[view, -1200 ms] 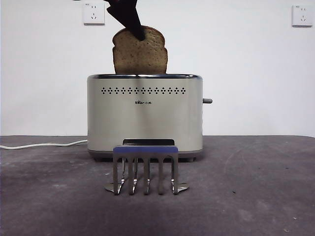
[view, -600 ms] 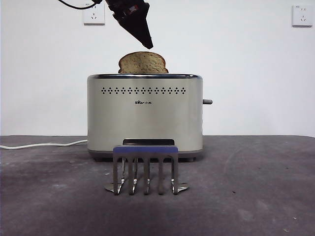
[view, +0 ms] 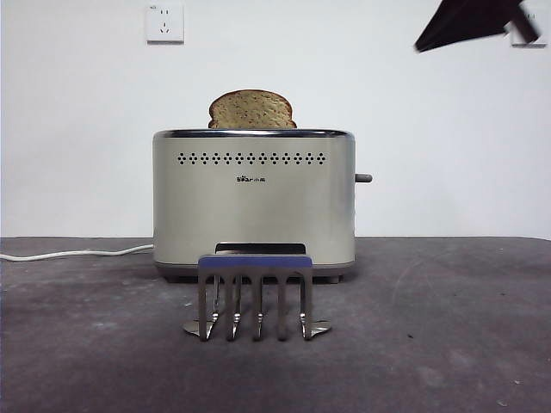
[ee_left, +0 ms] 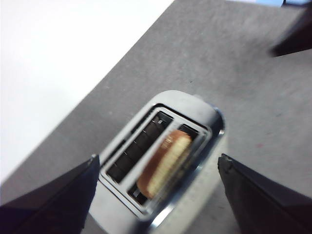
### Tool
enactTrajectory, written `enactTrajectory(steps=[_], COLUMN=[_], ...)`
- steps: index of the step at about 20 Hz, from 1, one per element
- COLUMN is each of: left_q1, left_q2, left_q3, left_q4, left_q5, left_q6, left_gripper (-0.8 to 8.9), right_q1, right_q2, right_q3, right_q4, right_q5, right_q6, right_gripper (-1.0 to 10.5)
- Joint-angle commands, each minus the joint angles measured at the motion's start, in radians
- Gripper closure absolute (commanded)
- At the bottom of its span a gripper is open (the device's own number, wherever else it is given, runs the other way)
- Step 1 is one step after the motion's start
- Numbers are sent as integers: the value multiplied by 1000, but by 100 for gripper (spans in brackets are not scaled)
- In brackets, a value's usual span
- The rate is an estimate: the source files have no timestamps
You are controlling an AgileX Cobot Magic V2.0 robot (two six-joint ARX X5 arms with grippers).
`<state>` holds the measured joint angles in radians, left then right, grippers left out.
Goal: Pick up a slice of bread from the rack,put the bread on the toaster,press the button
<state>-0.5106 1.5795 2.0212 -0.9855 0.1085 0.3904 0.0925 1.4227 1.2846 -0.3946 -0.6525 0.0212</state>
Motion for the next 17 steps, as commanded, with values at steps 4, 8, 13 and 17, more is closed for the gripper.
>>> enactTrajectory(steps=[4,8,13,17], left_q1=[0,0,0,0], left_q2=[-124,-169,-175,-175], left_q3=[-5,-5,-5,-5], left_q4=[-117,-146,-168,-179], left_q5=[73,140,162,161], left_q6=[-136,-163,-165,-166], left_gripper=[405,405,405,405], right_q1=[3,9,9,14], right_q2=[213,338,435,471], right_q3=[2,2,29,34], right_q4=[325,437,469,494], right_q5=[-83,-81,-80,-73], right_q6=[285,338,348,346], right_gripper=[959,959,959,959])
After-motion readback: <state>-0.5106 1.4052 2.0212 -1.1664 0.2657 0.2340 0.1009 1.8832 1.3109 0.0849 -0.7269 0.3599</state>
